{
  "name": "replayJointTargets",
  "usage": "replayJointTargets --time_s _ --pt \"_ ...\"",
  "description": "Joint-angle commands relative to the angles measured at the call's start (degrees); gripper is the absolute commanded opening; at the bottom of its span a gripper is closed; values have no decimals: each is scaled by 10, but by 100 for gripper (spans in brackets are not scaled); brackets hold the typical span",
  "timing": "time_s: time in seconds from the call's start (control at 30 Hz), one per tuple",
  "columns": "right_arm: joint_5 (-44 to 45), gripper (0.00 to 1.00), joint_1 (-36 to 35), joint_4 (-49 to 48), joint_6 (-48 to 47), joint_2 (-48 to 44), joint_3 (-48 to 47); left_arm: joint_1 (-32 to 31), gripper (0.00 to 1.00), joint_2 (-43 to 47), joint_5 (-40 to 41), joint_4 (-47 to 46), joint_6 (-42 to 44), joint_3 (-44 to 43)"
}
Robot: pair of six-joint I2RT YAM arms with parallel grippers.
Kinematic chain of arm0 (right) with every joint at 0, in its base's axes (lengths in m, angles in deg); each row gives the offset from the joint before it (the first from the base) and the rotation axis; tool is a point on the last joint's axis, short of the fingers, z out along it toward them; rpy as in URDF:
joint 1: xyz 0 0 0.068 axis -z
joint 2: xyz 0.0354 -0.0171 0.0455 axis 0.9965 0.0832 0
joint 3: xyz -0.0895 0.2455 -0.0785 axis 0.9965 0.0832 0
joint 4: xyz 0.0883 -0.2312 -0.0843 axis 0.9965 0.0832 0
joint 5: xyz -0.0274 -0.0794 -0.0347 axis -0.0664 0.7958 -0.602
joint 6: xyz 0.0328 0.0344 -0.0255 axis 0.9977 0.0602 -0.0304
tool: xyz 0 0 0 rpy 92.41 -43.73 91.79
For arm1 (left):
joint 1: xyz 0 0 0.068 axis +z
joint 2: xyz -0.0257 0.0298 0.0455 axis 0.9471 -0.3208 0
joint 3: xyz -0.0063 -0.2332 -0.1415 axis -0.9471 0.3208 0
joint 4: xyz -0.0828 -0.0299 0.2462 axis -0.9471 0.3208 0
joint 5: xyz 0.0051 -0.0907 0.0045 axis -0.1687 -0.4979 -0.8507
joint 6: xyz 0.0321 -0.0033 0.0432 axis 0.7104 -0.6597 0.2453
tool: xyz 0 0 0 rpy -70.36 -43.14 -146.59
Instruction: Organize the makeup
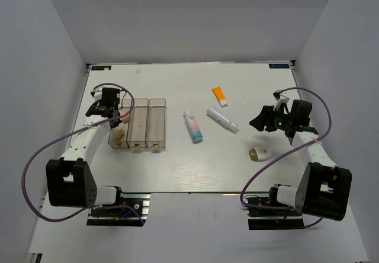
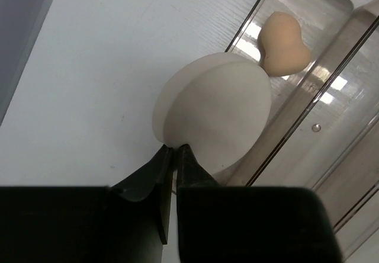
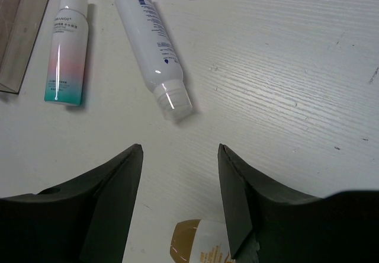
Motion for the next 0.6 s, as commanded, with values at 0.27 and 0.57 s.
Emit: replayJointTargets --time_s 0.27,0.57 --pt "-14 60 2 -7 0 -1 -12 3 21 -43 -32 -53 15 14" --pt "-19 61 1 -6 -3 1 -17 3 60 -29 -43 -49 18 7"
